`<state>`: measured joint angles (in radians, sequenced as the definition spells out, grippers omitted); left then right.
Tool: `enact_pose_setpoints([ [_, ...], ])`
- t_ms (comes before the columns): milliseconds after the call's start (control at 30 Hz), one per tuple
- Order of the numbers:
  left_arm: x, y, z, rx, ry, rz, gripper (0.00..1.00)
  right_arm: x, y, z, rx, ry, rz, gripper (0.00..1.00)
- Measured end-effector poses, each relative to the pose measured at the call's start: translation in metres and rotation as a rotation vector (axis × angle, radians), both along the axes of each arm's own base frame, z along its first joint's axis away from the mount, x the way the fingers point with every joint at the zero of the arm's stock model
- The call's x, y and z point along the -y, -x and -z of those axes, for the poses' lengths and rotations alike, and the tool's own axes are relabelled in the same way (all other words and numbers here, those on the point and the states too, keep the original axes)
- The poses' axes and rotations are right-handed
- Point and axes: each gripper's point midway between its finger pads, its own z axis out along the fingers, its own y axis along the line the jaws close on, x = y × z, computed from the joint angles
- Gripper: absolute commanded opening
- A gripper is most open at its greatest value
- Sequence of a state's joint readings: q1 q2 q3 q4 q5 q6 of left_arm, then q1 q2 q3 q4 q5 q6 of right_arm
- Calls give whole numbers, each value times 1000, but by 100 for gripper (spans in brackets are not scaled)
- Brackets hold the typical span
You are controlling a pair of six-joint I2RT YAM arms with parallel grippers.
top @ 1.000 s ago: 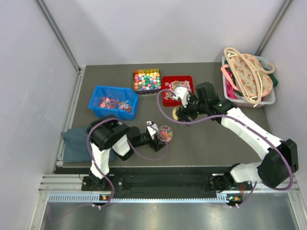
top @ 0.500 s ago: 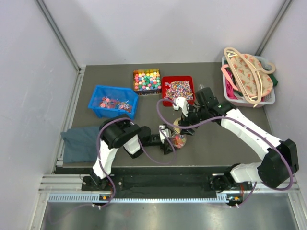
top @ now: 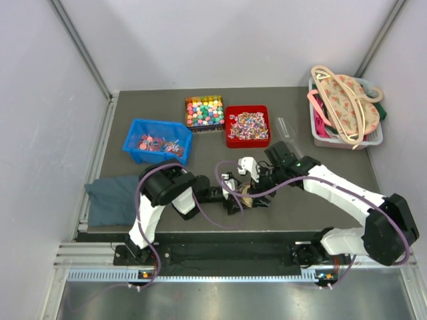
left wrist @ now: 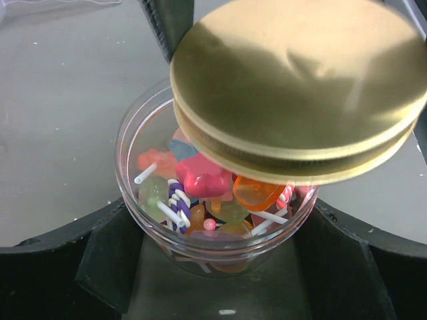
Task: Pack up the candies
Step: Close the bottle lid on the packing bottle.
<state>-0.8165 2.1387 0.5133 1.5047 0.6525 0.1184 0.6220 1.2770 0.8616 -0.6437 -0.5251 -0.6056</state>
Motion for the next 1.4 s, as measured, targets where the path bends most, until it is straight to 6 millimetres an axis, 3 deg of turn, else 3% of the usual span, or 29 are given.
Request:
enact_pose_setpoints([
  [500,1,0,1,-40,8,17,59,-26,-30,-2,198,-24,41,57],
  [1167,0,-2,1,-48,12,27,59,-17,-19,13,155,14,32,57],
  [1400,-1,-3,1,-54,14,27,59,-20,-24,18,160,8,37,57],
])
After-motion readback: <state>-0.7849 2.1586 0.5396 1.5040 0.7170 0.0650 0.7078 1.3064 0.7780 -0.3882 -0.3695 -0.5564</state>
